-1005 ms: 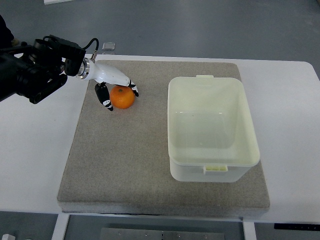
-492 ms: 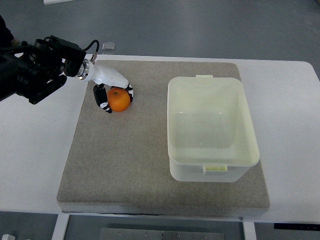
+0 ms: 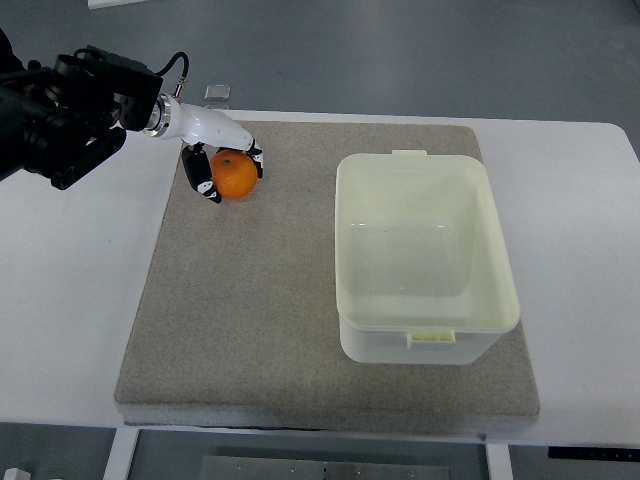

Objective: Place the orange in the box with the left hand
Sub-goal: 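Lift the orange with the left hand and carry it toward the box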

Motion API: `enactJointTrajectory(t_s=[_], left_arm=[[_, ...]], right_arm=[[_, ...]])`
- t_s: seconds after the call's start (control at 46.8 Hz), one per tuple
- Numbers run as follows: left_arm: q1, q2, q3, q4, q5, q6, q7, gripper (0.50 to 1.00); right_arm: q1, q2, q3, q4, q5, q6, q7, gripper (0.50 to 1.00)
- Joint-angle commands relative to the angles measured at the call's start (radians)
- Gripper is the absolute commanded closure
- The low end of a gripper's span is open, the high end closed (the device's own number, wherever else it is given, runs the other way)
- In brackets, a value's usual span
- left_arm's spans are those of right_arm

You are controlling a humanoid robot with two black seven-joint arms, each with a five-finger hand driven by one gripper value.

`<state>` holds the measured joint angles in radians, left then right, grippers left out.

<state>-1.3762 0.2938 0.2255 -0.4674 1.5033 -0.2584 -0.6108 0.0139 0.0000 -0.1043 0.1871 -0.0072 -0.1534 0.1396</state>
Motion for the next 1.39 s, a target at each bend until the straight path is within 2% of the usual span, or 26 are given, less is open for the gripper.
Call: enactJointTrajectory(t_s=[0.0, 0.92, 1.027, 1.219, 1.369], left_arm=[[-0.01, -0.002, 0.0, 0.019, -0.017, 0.008, 0.0, 1.0], [-0.038, -0.038, 0.005, 0.061, -0.13, 0.027, 0.0, 1.0], [-0.053, -0.039, 0.005, 0.049, -0.133, 0.027, 0.0, 1.0], [-0.083, -0.032, 0.005, -0.065, -0.133, 0.027, 0.0, 1.0], [-0.098, -0.027, -0.002, -0.076, -0.137, 0.028, 0.0, 1.0]], right_arm=[[0.0, 0.0, 0.0, 0.0, 0.001, 0.0, 0.0, 0.568], [0.0, 0.0, 0.0, 0.0, 0.0, 0.0, 0.0, 0.568], [0.0, 0.0, 0.0, 0.0, 0.0, 0.0, 0.0, 0.568], [-0.002, 0.0, 0.0, 0.0, 0.0, 0.0, 0.0, 0.568], [0.0, 0.0, 0.0, 0.0, 0.0, 0.0, 0.0, 0.568]])
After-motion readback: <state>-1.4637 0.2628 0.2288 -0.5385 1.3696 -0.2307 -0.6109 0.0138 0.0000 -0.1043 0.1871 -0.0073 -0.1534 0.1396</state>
